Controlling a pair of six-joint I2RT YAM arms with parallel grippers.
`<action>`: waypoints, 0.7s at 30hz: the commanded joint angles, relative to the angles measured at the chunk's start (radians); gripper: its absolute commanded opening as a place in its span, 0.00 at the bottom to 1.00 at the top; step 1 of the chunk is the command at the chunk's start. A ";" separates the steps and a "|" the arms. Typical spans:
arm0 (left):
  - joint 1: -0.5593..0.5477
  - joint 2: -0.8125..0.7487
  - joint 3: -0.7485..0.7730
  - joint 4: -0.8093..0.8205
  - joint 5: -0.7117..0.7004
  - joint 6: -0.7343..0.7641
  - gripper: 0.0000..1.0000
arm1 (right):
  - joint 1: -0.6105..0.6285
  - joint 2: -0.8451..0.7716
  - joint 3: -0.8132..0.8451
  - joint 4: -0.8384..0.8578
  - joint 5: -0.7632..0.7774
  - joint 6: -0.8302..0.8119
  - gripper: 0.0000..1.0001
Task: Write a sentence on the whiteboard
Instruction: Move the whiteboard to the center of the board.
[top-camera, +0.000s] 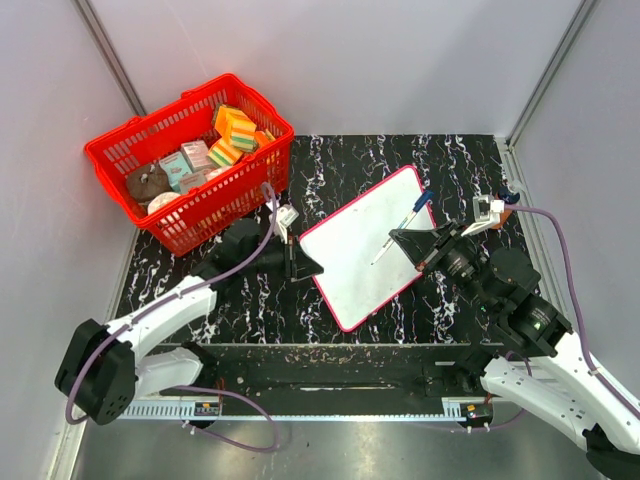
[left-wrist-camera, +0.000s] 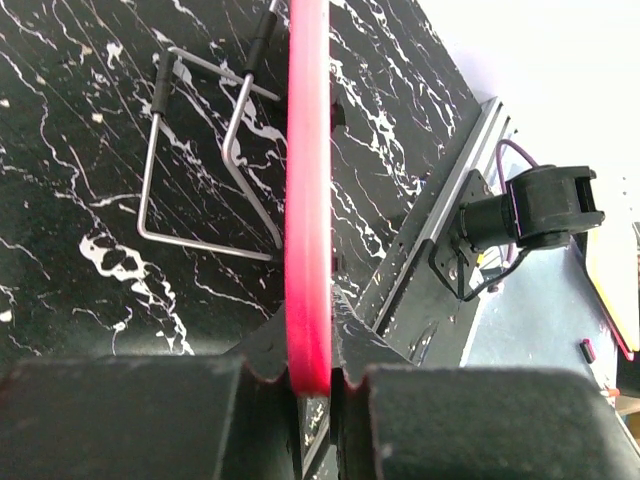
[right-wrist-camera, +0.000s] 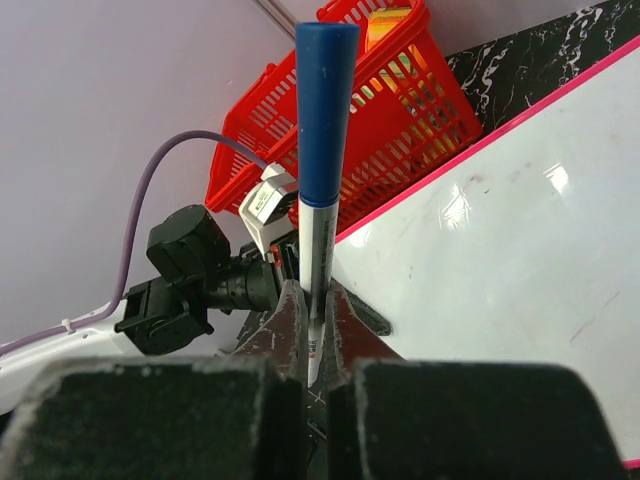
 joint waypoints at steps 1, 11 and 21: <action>-0.034 -0.005 -0.018 -0.242 0.033 0.093 0.00 | 0.005 -0.001 0.022 0.013 0.023 0.000 0.00; -0.034 0.086 0.051 -0.310 -0.013 0.139 0.18 | 0.005 -0.029 -0.001 0.011 0.030 0.015 0.00; -0.034 0.121 0.109 -0.386 -0.068 0.187 0.29 | 0.004 -0.049 -0.018 0.010 0.044 0.022 0.00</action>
